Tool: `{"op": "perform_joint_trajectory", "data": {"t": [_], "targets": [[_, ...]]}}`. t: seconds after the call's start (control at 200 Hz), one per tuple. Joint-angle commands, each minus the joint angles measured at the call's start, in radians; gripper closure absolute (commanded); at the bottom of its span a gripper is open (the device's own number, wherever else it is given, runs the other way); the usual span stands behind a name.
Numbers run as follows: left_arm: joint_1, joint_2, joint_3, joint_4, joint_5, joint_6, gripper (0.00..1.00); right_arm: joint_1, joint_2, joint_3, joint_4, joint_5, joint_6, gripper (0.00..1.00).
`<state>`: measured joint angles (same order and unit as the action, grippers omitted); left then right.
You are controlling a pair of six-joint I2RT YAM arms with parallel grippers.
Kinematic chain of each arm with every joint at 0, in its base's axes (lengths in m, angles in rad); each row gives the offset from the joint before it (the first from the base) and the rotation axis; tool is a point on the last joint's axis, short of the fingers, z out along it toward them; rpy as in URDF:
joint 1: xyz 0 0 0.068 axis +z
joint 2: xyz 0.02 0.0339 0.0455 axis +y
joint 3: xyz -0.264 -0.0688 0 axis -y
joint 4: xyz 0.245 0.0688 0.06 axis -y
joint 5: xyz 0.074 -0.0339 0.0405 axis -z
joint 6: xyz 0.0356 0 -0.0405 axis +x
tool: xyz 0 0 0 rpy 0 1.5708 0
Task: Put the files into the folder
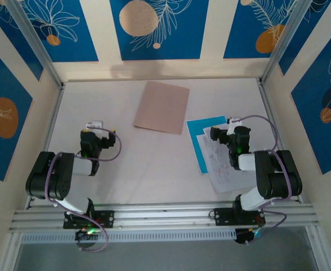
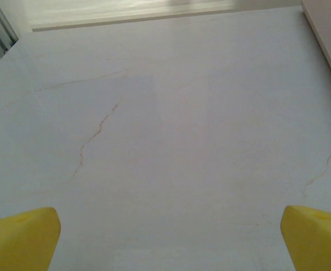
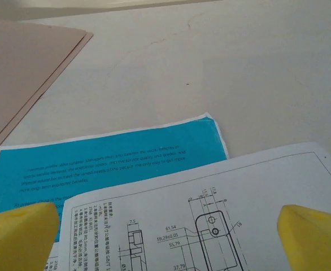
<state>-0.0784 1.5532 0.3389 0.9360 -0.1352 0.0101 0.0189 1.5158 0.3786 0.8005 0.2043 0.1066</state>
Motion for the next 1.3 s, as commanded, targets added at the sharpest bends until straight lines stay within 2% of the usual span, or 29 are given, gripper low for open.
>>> {"op": "perform_joint_trajectory", "data": {"t": [0.0,1.01,1.115,1.175,1.295], "targets": [[0.009,0.007,0.016,0.033,-0.005,0.007,0.0,0.003,0.007,0.024,0.033,-0.008,0.011,0.01],[0.009,0.007,0.017,0.033,-0.011,0.005,0.0,0.003,0.006,0.021,0.037,-0.008,0.011,0.01],[0.009,-0.016,-0.018,0.083,-0.053,-0.006,0.0,0.007,-0.029,-0.001,0.053,0.025,0.018,0.01],[0.007,-0.081,-0.023,0.026,-0.092,-0.016,0.0,0.024,-0.075,-0.016,0.042,0.071,0.017,0.01],[-0.014,-0.254,0.037,-0.204,-0.149,-0.01,0.0,0.072,-0.223,-0.013,-0.066,0.166,-0.008,0.01]]}}
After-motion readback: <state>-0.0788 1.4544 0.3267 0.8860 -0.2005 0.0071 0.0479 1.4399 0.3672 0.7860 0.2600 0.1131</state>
